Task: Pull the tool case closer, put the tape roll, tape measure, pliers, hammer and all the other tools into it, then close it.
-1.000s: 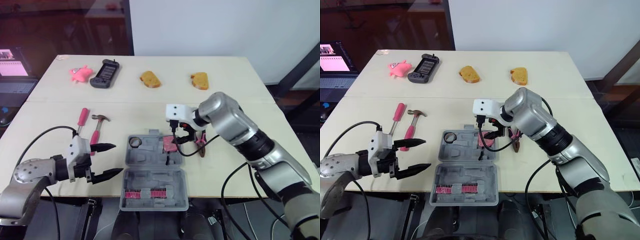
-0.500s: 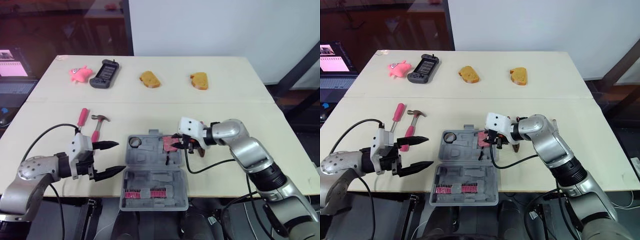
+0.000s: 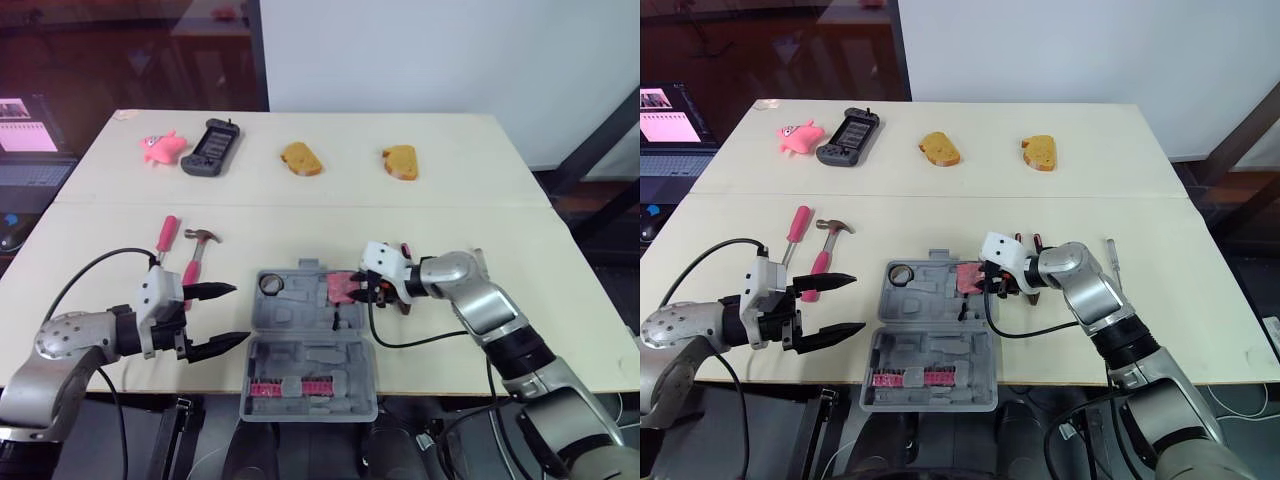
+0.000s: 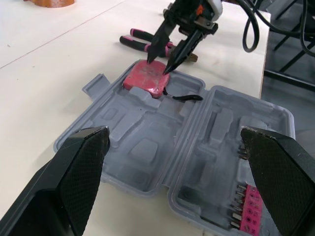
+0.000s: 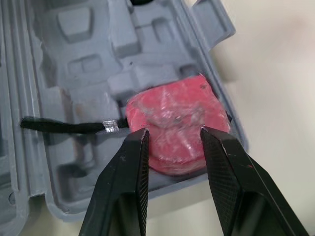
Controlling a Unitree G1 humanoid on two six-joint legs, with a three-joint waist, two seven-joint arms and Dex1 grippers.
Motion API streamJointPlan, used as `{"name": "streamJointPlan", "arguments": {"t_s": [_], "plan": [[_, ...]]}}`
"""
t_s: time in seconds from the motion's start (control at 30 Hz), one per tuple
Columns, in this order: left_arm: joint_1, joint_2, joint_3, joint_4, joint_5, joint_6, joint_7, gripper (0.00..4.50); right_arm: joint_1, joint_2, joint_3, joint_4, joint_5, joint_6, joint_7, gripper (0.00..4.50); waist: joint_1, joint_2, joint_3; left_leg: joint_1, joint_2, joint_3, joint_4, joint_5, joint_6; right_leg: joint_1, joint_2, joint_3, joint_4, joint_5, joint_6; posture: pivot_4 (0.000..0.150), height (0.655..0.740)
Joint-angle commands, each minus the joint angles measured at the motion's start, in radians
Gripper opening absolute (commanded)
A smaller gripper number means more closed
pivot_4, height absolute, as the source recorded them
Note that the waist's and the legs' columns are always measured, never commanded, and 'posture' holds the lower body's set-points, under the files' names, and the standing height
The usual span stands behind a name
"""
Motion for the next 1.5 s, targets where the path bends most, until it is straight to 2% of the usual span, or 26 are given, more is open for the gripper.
{"name": "streamJointPlan", "arguments": {"t_s": [0.03, 0.37, 0.5, 0.6, 0.77, 0.9, 1.0, 1.13, 1.3, 1.4, 1.5], "plan": [[-0.005, 0.012, 0.018, -0.016, -0.005, -0.014, -0.001, 4.50, 0.022, 0.017, 0.012, 0.106, -0.015, -0.016, -0.013, 1.75, 0.000, -0.001, -0.001, 0.000, 0.000, 0.000, 0.000, 0.000, 0.000, 0.001, 0.000, 0.000, 0.000, 0.000, 0.000, 0.150, 0.7207], [-0.010, 0.015, 0.013, -0.010, -0.001, -0.016, -0.002, 4.50, 0.030, 0.039, 0.022, 0.258, -0.036, -0.105, 0.008, 1.75, 0.000, -0.002, -0.006, 0.007, 0.000, 0.000, -0.001, 0.000, 0.000, 0.008, 0.000, 0.000, -0.002, -0.001, -0.002, 0.150, 0.7207], [-0.014, 0.018, 0.013, -0.002, 0.001, -0.019, -0.007, 4.50, 0.027, 0.028, 0.043, 0.317, -0.056, -0.128, 0.040, 1.75, 0.001, -0.001, -0.006, 0.017, 0.000, 0.000, -0.004, -0.001, 0.000, 0.018, 0.000, 0.000, -0.004, -0.002, -0.002, 0.150, 0.7207], [-0.018, 0.018, 0.011, 0.003, 0.004, -0.019, -0.009, 4.50, 0.001, 0.046, 0.018, 0.348, -0.039, -0.166, 0.035, 1.75, 0.001, -0.002, -0.007, 0.017, 0.000, 0.000, -0.004, -0.001, 0.000, 0.018, 0.000, 0.000, -0.004, -0.002, -0.002, 0.150, 0.7207], [-0.032, 0.016, 0.011, 0.018, 0.010, -0.025, -0.010, 4.50, -0.016, 0.062, -0.054, 0.300, 0.013, -0.253, 0.028, 1.75, -0.002, -0.001, -0.007, 0.017, 0.000, 0.000, -0.004, -0.001, 0.000, 0.018, 0.000, 0.000, -0.004, -0.002, -0.002, 0.150, 0.7207], [-0.034, 0.003, 0.031, 0.037, 0.002, -0.030, 0.007, 4.50, 0.014, 0.028, -0.167, 0.082, 0.116, -0.214, 0.031, 1.75, 0.000, 0.001, -0.005, 0.015, 0.000, 0.000, -0.004, -0.001, 0.000, 0.015, 0.000, 0.000, -0.004, -0.002, -0.002, 0.150, 0.7207], [-0.035, -0.012, 0.055, 0.078, 0.019, -0.074, 0.030, 4.50, 0.063, -0.026, -0.208, -0.077, 0.157, -0.130, 0.041, 2.51, 0.001, 0.004, -0.003, 0.014, 0.000, 0.000, -0.004, -0.001, 0.000, 0.015, 0.000, 0.000, -0.004, -0.002, -0.002, 0.150, 0.7207], [-0.011, -0.030, 0.134, 0.158, 0.017, -0.129, 0.063, 4.50, 0.210, -0.127, -0.321, -0.308, 0.222, -0.033, 0.014, 4.44, 0.004, 0.003, -0.003, 0.014, 0.000, 0.000, -0.004, -0.001, 0.000, 0.015, 0.000, 0.000, -0.004, -0.003, -0.002, 0.150, 0.7207], [0.067, -0.032, 0.263, 0.311, 0.036, -0.226, 0.083, 4.50, 0.497, -0.198, -0.615, -0.512, 0.342, 0.060, -0.031, 4.44, 0.003, 0.003, -0.003, 0.014, 0.000, 0.000, -0.005, -0.001, 0.000, 0.014, 0.000, 0.000, -0.005, -0.004, -0.004, 0.150, 0.7207], [0.102, -0.037, 0.293, 0.348, 0.042, -0.253, 0.091, 4.50, 0.667, -0.186, -0.767, -0.572, 0.416, 0.076, -0.036, 4.44, 0.003, 0.002, -0.004, 0.015, 0.000, 0.000, -0.006, -0.001, -0.001, 0.014, 0.000, 0.000, -0.006, -0.005, -0.006, 0.150, 0.7207], [0.114, -0.065, 0.357, 0.446, 0.033, -0.283, 0.144, 4.50, 0.829, -0.120, -0.915, -0.562, 0.445, 0.011, -0.068, 4.44, 0.004, 0.002, -0.004, 0.015, 0.000, 0.000, -0.007, -0.001, -0.001, 0.015, 0.000, 0.000, -0.008, -0.005, -0.006, 0.150, 0.7207]]}}
